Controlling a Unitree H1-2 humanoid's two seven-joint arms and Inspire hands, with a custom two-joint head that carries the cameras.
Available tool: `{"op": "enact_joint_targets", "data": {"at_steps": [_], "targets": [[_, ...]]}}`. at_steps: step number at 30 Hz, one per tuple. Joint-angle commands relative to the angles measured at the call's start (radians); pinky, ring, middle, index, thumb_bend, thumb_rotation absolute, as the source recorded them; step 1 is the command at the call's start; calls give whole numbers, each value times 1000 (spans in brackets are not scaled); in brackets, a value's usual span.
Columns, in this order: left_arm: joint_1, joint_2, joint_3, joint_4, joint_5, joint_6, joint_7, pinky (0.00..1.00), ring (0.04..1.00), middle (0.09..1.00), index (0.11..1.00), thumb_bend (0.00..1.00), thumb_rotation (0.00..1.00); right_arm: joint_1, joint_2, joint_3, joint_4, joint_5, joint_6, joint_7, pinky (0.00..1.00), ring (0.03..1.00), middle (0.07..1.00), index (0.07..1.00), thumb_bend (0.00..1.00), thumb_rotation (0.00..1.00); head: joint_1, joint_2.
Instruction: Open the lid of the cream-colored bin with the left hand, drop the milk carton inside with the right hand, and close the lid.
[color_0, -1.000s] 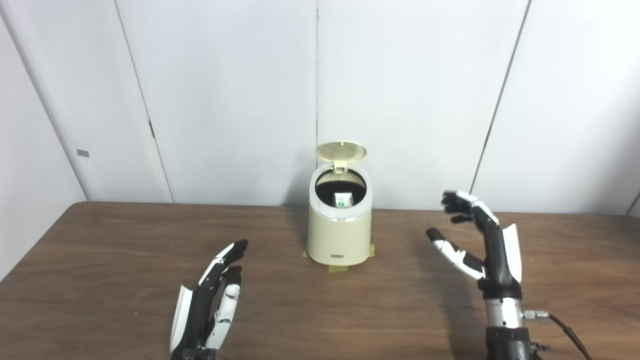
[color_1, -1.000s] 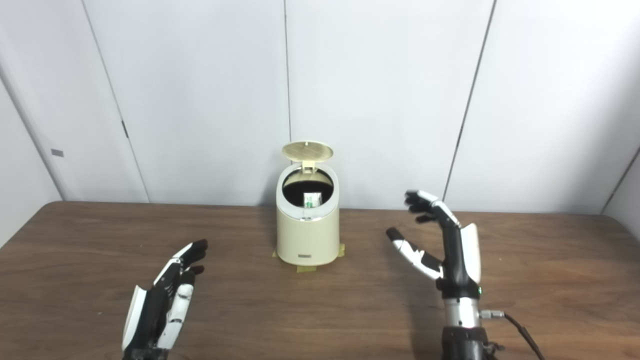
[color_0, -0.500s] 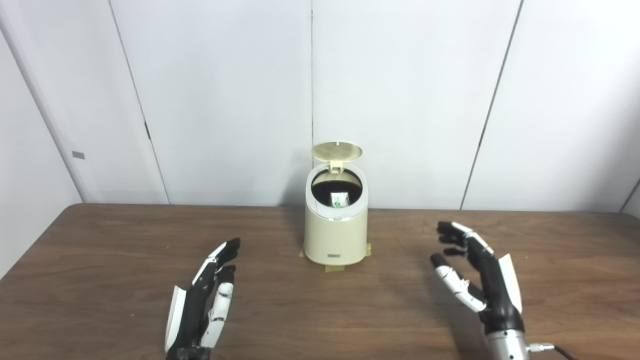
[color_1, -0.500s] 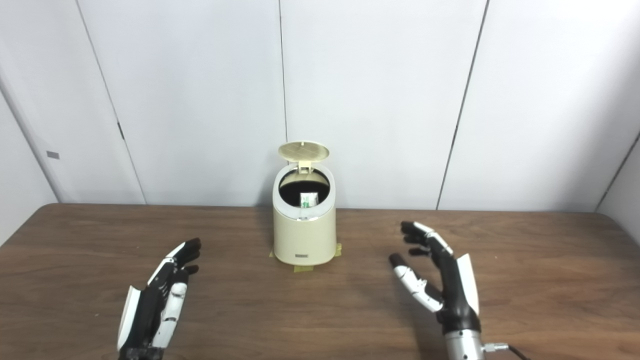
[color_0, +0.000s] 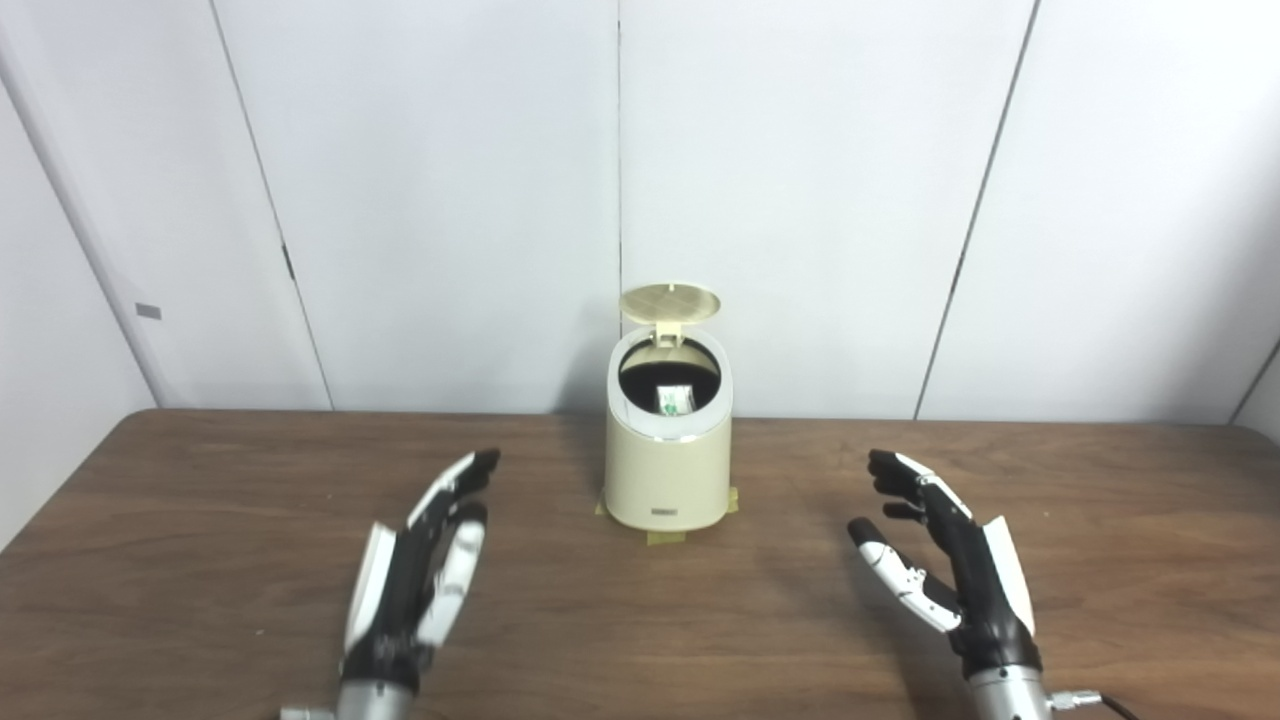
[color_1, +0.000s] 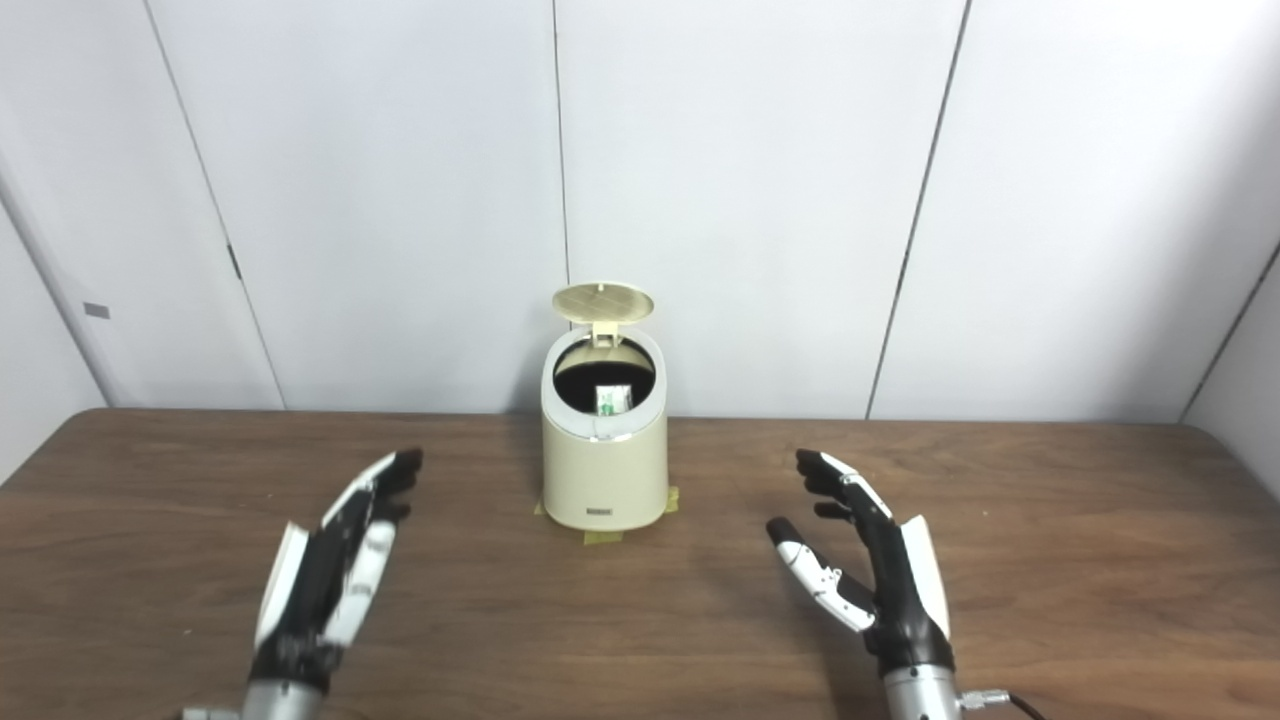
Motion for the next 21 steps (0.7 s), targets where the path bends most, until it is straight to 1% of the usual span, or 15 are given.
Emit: {"op": "enact_joint_targets", "data": {"at_steps": [1, 3, 5, 6, 7, 8, 10, 11, 13, 15, 16, 18, 20, 21], "targets": [[-105, 8, 0, -54, 40, 31, -9, 793, 859, 864, 853, 374, 999, -3, 15, -5, 42, -10, -46, -10, 698, 774, 788, 793, 251, 505, -1, 0], [-185, 13, -5, -70, 72, 108, -29, 816, 868, 863, 857, 399, 1000, -4, 18, -9, 53, -18, -50, -19, 701, 779, 791, 794, 243, 498, -6, -1], [-274, 20, -15, -82, 110, 191, -60, 856, 898, 880, 874, 461, 1000, -3, 21, -14, 53, -23, -49, -26, 700, 780, 791, 791, 239, 508, -9, 1], [-297, 22, -19, -86, 119, 215, -69, 877, 913, 886, 880, 488, 1000, -2, 22, -15, 50, -25, -49, -27, 696, 777, 791, 789, 235, 496, -11, 3], [-327, 20, -22, -88, 130, 243, -77, 883, 916, 888, 882, 495, 1000, -1, 23, -15, 49, -29, -51, -30, 695, 777, 791, 789, 234, 492, -12, 6], [-366, 14, -30, -88, 146, 280, -89, 901, 928, 895, 886, 517, 1000, 0, 23, -15, 49, -32, -55, -33, 689, 773, 789, 787, 232, 471, -13, 9], [-424, 5, -48, -87, 177, 338, -104, 906, 943, 914, 893, 533, 1000, 2, 24, -13, 48, -37, -58, -36, 673, 762, 782, 781, 240, 471, -13, 11], [-452, 1, -60, -82, 193, 359, -109, 884, 942, 925, 887, 555, 1000, 4, 25, -12, 48, -39, -61, -36, 671, 760, 779, 780, 243, 473, -13, 11], [-498, -10, -88, -78, 235, 405, -117, 882, 950, 927, 883, 567, 1000, 8, 28, -11, 44, -45, -58, -37, 666, 756, 775, 779, 248, 479, -14, 9], [-536, -20, -122, -82, 290, 461, -132, 892, 977, 958, 887, 586, 1000, 11, 31, -12, 43, -44, -59, -33, 667, 759, 778, 781, 250, 498, -14, 9], [-553, -20, -142, -82, 321, 483, -141, 878, 982, 964, 888, 588, 1000, 12, 31, -12, 42, -43, -59, -31, 668, 760, 780, 783, 253, 499, -14, 9], [-584, -14, -179, -69, 382, 516, -161, 895, 997, 979, 894, 593, 950, 13, 32, -13, 41, -43, -58, -30, 666, 759, 779, 782, 255, 499, -14, 9], [-616, -4, -216, -42, 447, 545, -179, 967, 1000, 968, 894, 615, 922, 13, 33, -14, 41, -45, -53, -30, 663, 757, 778, 781, 265, 509, -14, 9], [-631, -1, -231, -25, 475, 559, -187, 987, 1000, 950, 891, 627, 913, 13, 33, -14, 44, -42, -58, -29, 664, 756, 778, 782, 272, 528, -14, 9]]}}
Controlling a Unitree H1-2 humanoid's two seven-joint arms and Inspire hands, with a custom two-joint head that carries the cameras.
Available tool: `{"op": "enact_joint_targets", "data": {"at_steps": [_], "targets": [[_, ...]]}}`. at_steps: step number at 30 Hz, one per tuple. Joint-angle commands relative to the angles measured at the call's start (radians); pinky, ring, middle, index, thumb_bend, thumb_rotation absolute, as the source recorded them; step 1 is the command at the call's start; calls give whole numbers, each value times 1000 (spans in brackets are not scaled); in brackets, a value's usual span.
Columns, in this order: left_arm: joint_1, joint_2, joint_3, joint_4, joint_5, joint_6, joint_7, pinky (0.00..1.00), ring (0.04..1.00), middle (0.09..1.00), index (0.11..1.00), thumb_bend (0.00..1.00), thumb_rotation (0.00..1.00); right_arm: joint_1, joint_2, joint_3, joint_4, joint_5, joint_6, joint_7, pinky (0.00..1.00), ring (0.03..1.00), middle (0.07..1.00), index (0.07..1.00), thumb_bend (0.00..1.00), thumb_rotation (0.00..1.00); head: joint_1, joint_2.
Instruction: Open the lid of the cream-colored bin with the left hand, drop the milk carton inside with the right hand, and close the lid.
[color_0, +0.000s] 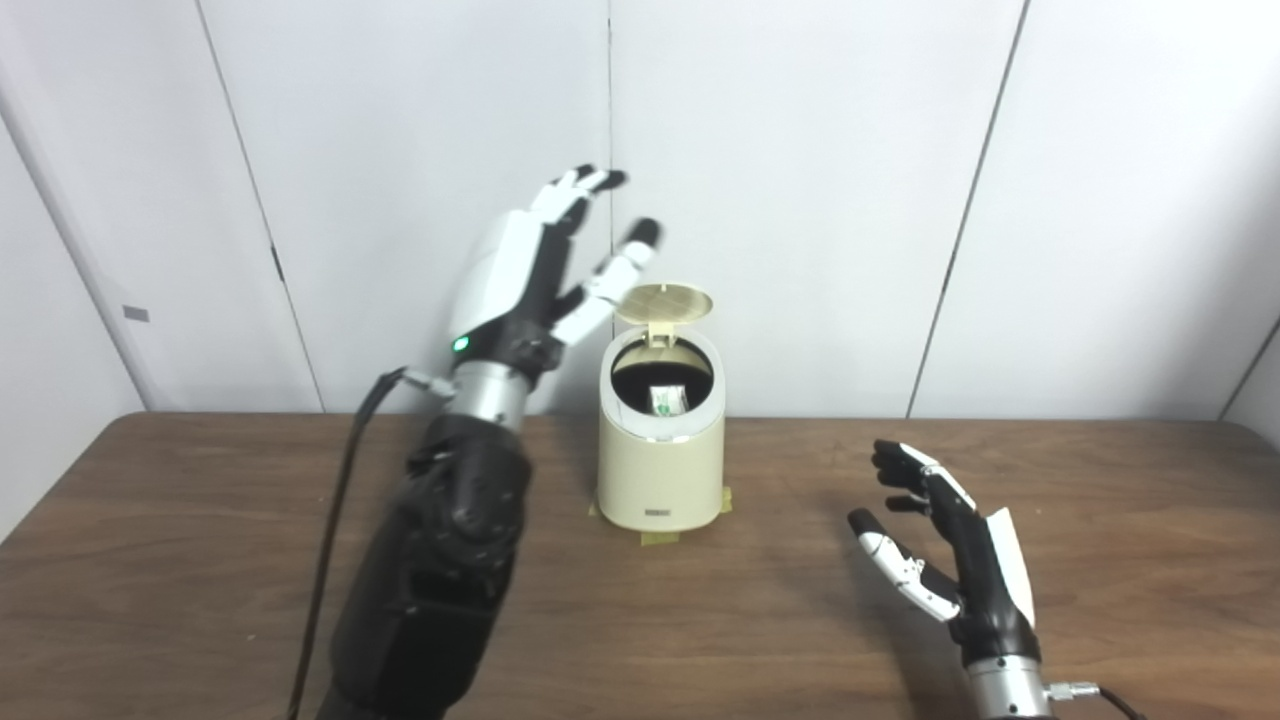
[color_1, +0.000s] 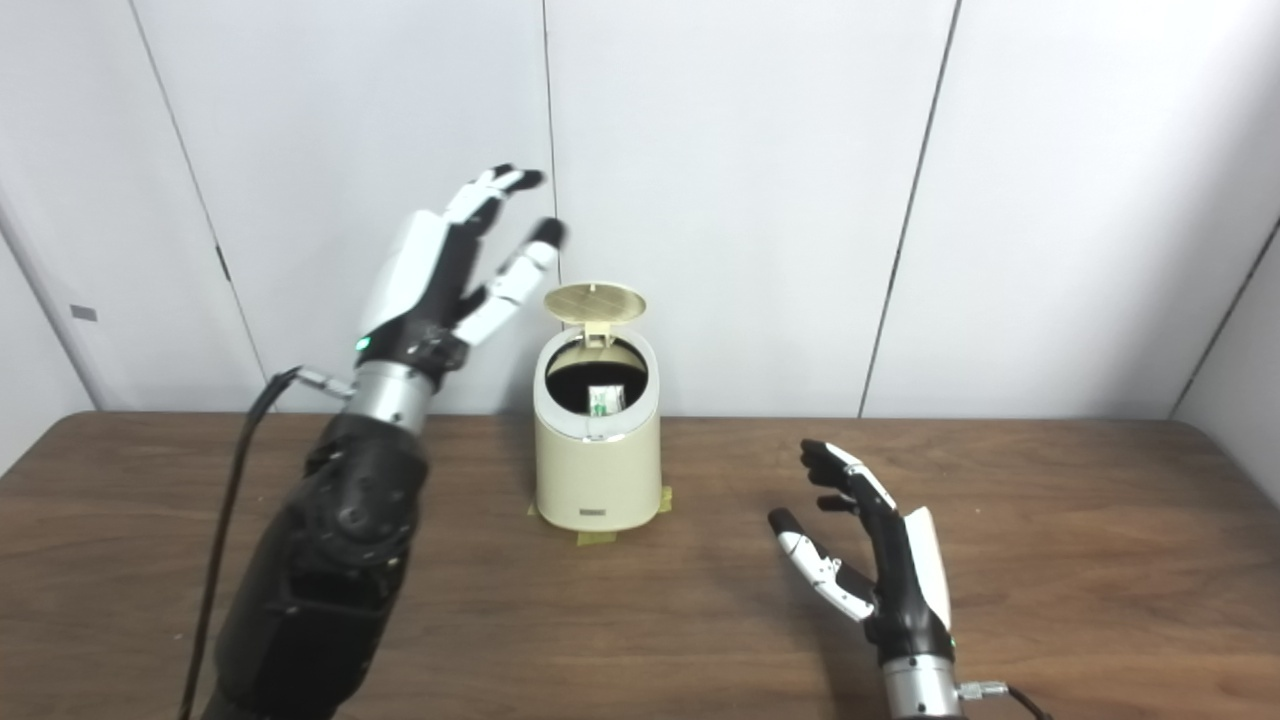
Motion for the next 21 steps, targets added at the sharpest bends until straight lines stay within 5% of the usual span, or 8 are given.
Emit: {"op": "enact_joint_targets", "data": {"at_steps": [1, 12, 21], "targets": [[-90, 21, -17, 22, 80, 26, -10, 994, 1000, 936, 887, 640, 910, 29, 15, 1, 25, -9, -41, -8, 667, 757, 779, 782, 274, 526, 1, 0], [-179, -4, -60, 188, 336, 56, -190, 1000, 1000, 878, 856, 851, 970, 34, 14, 8, 30, -13, -37, 2, 663, 758, 778, 782, 280, 540, -1, -4], [-175, -9, -54, 269, 369, 55, -211, 1000, 1000, 888, 847, 928, 945, 39, 24, 1, 24, 14, -36, 19, 662, 756, 779, 787, 293, 545, -4, -6]]}}
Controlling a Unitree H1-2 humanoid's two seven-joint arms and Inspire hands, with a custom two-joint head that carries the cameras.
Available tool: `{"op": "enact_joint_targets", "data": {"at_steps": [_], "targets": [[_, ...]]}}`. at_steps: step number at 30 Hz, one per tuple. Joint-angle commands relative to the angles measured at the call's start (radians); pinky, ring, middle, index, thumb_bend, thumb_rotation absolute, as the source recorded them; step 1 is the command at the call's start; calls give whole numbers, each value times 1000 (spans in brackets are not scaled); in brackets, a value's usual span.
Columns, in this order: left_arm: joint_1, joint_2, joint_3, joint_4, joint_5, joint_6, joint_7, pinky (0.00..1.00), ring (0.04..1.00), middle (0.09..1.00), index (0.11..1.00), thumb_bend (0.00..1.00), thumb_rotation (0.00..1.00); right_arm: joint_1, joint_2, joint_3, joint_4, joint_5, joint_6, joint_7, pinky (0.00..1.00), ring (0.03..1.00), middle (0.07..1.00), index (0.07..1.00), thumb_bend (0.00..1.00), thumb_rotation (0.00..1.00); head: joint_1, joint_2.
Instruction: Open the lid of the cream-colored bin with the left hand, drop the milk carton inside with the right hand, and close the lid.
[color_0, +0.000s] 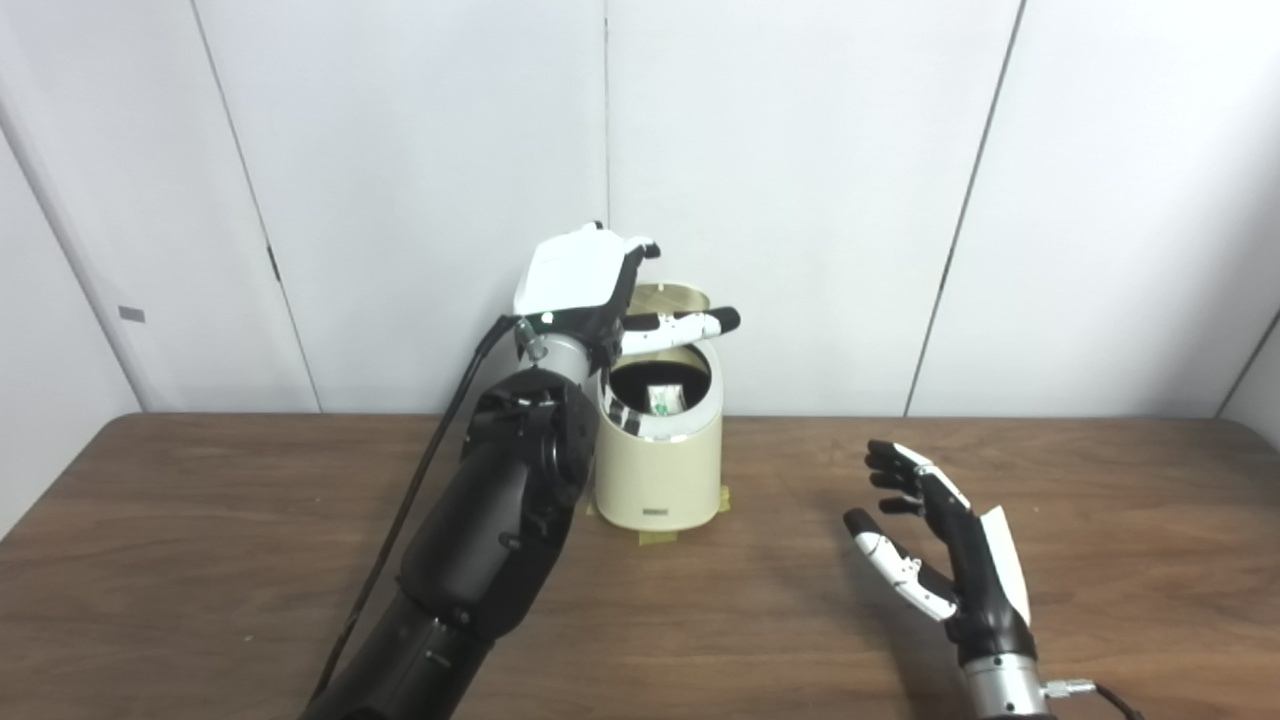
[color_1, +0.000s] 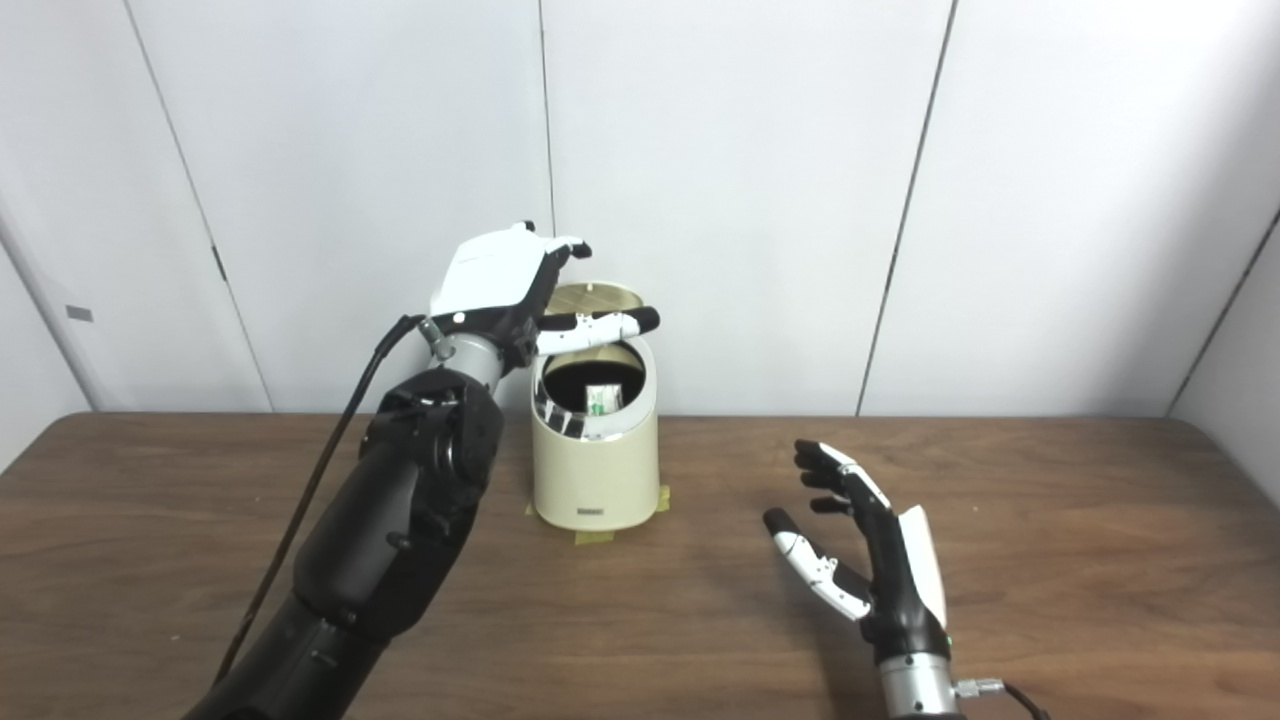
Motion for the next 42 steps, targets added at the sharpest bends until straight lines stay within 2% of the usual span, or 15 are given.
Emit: {"op": "enact_joint_targets", "data": {"at_steps": [1, 13, 26, 30, 38, 42], "targets": [[-59, 14, 0, -3, 21, 1, 18, 1000, 1000, 890, 847, 929, 945, 36, 20, 3, 26, 7, -38, -1, 662, 756, 779, 788, 296, 545, 0, 1], [-27, 20, -35, -81, 12, 0, -3, 1000, 1000, 883, 845, 954, 988, 34, 20, 5, 27, -8, -32, -4, 672, 762, 785, 789, 306, 580, 0, 3], [69, 38, -71, -179, 8, -33, 8, 1000, 1000, 863, 836, 946, 1000, 37, 32, 3, 5, -12, 2, 2, 670, 764, 789, 790, 303, 562, -7, 8], [79, 48, -73, -180, -1, -33, -17, 1000, 1000, 861, 829, 883, 998, 40, 31, 4, -6, -23, 12, 2, 658, 757, 784, 787, 296, 555, -8, 13], [93, 58, -78, -177, 1, -11, -87, 1000, 1000, 866, 837, 882, 1000, 42, 36, -1, -11, -3, 11, 14, 652, 748, 776, 786, 292, 522, -10, 14], [108, 63, -82, -173, 0, -21, -87, 1000, 993, 857, 824, 875, 999, 45, 39, -3, -21, 6, 23, 21, 657, 750, 775, 785, 291, 523, -11, 20]]}}
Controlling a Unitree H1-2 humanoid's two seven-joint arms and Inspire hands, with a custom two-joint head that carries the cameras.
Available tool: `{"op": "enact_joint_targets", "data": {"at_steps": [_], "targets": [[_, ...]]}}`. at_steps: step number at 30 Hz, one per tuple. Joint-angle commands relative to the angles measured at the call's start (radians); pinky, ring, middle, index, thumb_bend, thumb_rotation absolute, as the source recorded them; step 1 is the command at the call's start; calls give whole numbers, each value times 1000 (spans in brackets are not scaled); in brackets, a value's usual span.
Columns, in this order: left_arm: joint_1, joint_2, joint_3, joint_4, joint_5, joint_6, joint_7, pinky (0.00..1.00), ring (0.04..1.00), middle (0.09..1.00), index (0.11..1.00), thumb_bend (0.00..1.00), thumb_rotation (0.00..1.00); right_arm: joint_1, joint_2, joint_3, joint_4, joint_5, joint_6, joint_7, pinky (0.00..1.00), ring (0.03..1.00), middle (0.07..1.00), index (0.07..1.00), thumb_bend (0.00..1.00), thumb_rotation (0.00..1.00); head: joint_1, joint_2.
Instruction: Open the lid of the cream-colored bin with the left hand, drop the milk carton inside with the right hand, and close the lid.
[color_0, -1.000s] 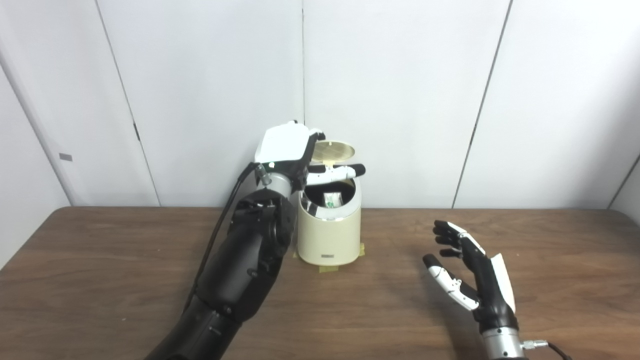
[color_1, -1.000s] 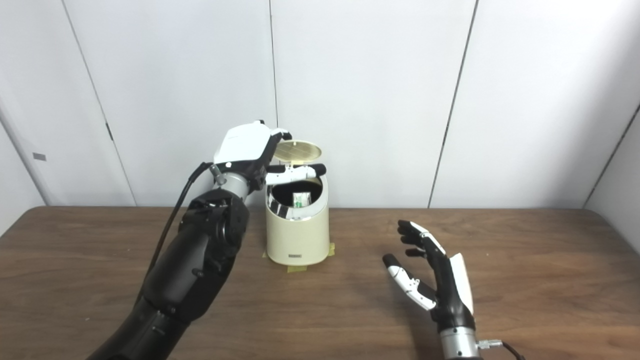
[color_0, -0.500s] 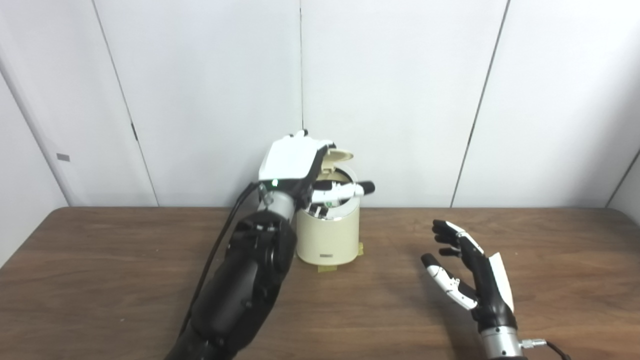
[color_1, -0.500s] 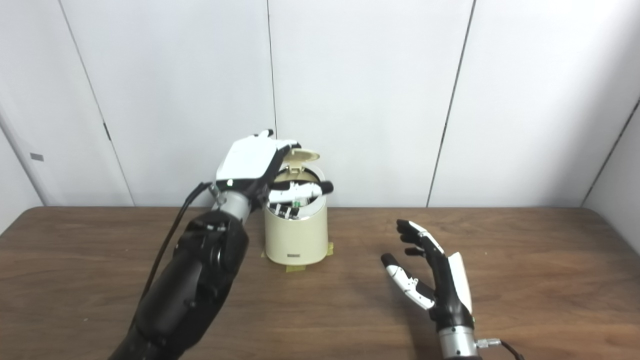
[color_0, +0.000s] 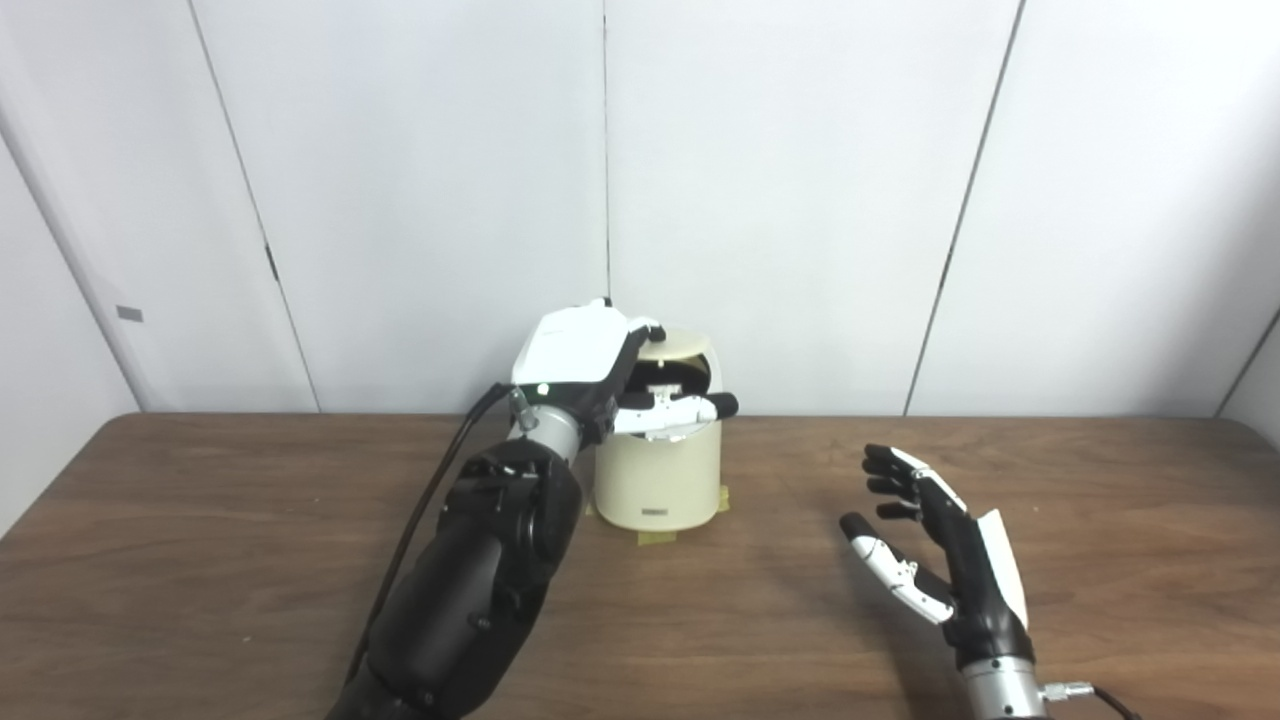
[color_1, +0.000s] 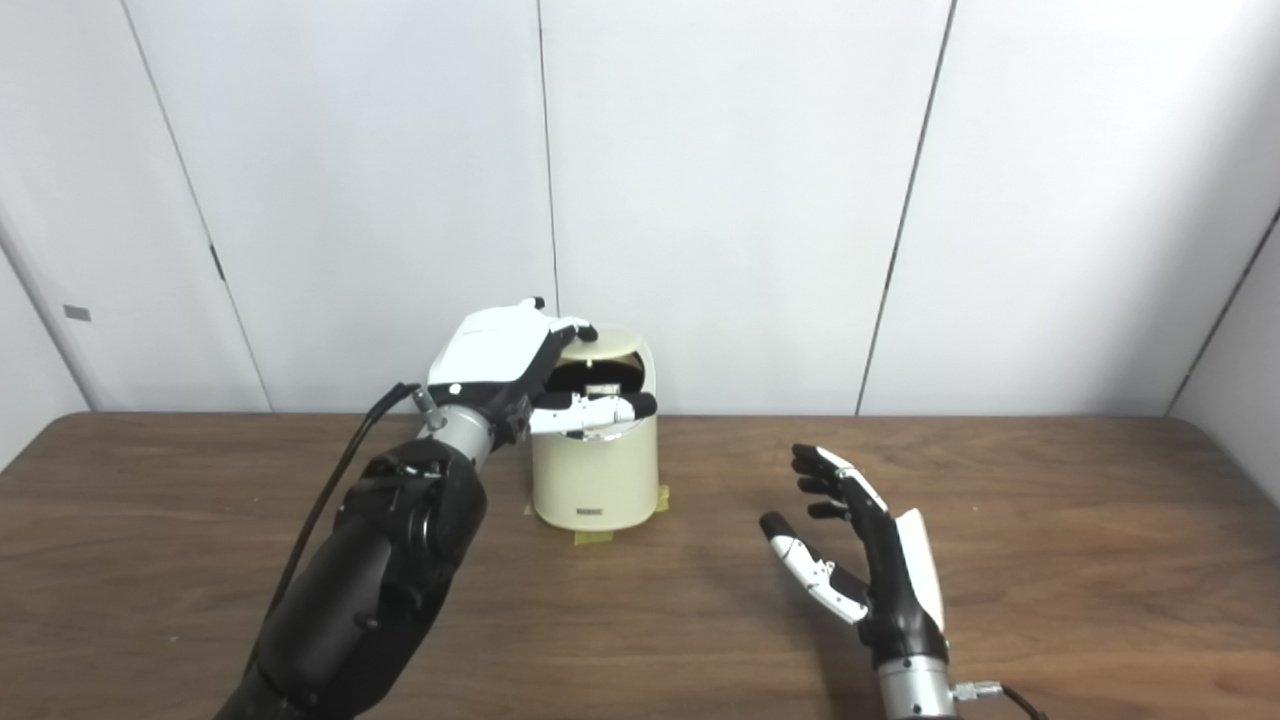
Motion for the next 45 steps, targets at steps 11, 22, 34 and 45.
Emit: {"op": "enact_joint_targets", "data": {"at_steps": [11, 22, 34, 45], "targets": [[55, 54, -82, -47, 103, -75, 52, 1000, 987, 854, 830, 848, 955, 33, 30, 3, -5, 10, -1, 8, 661, 753, 776, 784, 293, 526, -6, 11], [125, 66, -134, -33, 246, -135, 101, 1000, 973, 859, 827, 818, 912, 35, 33, 3, -11, 11, 15, 11, 666, 754, 776, 788, 296, 516, -7, 12], [158, 65, -123, 2, 260, -182, 133, 1000, 960, 838, 823, 792, 862, 33, 42, 0, -22, 20, 37, 16, 680, 761, 781, 787, 292, 486, -10, 12], [160, 59, -108, 18, 251, -194, 129, 1000, 960, 848, 826, 808, 854, 35, 46, 0, -31, 14, 53, 19, 685, 767, 785, 789, 288, 479, -12, 11]]}}
